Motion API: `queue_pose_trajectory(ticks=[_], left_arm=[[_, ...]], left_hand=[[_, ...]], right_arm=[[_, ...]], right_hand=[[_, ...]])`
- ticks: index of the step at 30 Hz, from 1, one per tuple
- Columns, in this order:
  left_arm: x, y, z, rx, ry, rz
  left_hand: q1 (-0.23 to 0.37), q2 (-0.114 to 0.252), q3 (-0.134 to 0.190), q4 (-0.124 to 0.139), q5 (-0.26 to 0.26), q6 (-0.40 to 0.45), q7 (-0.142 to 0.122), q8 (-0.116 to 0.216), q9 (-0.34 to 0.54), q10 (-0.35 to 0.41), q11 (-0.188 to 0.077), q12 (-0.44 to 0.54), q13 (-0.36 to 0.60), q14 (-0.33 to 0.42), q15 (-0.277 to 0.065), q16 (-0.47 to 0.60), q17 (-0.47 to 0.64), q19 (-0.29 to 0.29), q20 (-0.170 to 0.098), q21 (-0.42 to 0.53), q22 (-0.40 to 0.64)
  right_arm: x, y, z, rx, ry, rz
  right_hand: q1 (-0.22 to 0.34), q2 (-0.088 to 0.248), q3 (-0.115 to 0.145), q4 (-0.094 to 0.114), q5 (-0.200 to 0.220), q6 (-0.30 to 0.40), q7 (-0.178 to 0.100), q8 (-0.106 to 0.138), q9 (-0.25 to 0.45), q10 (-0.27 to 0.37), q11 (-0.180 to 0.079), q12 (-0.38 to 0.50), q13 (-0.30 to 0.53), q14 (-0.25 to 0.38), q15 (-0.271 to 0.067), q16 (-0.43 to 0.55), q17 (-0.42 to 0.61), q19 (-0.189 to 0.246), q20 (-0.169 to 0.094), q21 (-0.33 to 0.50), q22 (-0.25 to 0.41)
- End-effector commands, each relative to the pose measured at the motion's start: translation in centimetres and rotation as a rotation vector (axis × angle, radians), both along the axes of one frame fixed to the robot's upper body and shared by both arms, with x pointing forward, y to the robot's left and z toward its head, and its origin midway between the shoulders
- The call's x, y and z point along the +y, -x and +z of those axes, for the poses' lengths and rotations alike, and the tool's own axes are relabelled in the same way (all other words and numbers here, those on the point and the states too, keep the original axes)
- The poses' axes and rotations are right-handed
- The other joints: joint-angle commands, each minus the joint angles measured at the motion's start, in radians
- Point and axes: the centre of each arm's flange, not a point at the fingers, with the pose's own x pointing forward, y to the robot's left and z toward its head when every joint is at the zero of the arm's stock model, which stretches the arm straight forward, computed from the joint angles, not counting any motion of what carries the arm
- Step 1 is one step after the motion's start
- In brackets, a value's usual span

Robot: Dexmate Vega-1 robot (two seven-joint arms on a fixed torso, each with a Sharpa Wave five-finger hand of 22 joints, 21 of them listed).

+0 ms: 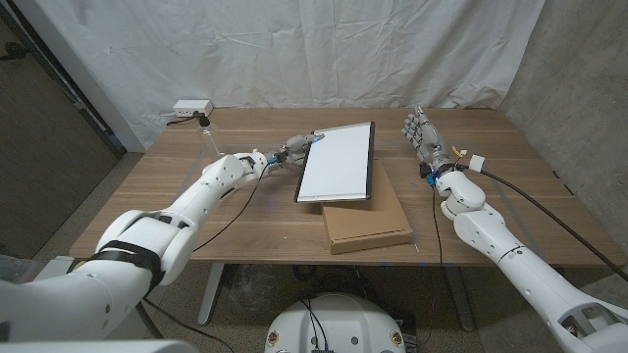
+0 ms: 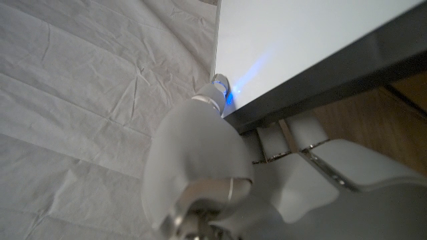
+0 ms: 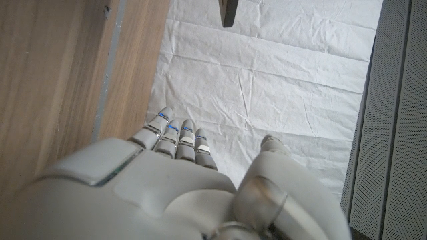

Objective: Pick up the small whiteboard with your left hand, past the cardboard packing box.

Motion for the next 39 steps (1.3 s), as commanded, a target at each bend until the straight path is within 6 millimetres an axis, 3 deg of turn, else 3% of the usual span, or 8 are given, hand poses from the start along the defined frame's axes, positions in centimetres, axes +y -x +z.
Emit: queue_pose_trajectory(ticks=[1, 22, 39], left_arm=[[0.3, 0.8, 1.4, -0.038, -0.015, 0.003], [0.6, 2.0, 3.8, -0.086, -0.026, 0.024], [1.1, 3.3, 5.8, -0.121, -0.041, 0.044]], left_hand=[[0.003, 0.003, 0.013, 0.0, 0.001, 0.013, 0.019, -0.007, 0.004, -0.003, -0.009, -0.008, 0.003, 0.023, -0.029, -0.007, 0.005, 0.016, -0.012, -0.002, 0.003], [-0.005, -0.003, 0.028, 0.0, -0.004, 0.028, 0.02, -0.007, 0.01, 0.013, -0.006, -0.011, 0.004, 0.033, -0.03, -0.01, 0.006, 0.017, -0.013, -0.011, 0.004], [-0.015, -0.008, 0.037, 0.003, -0.009, 0.031, 0.019, -0.011, 0.015, 0.016, -0.021, -0.017, 0.004, 0.034, -0.043, -0.015, 0.006, 0.019, -0.019, -0.016, 0.004]], right_arm=[[-0.3, 0.0, 0.3, 0.001, 0.0, -0.007], [-0.6, -0.2, 0.5, 0.0, 0.007, -0.002], [-0.4, -0.2, 0.6, 0.001, 0.009, 0.004]], right_hand=[[0.002, 0.011, 0.001, -0.004, -0.004, 0.011, -0.002, -0.002, 0.002, 0.005, 0.001, -0.001, 0.003, 0.01, 0.002, 0.001, 0.002, 0.008, 0.0, -0.001, 0.004], [0.002, 0.013, 0.001, -0.006, -0.003, 0.015, 0.002, -0.002, 0.002, 0.007, 0.002, 0.0, 0.003, 0.015, 0.001, 0.002, 0.002, 0.013, -0.006, -0.001, 0.004], [0.004, 0.015, 0.002, -0.008, -0.004, 0.017, 0.006, -0.001, 0.002, 0.007, 0.002, -0.001, 0.003, 0.026, -0.005, 0.005, 0.002, 0.024, -0.01, 0.002, 0.004]])
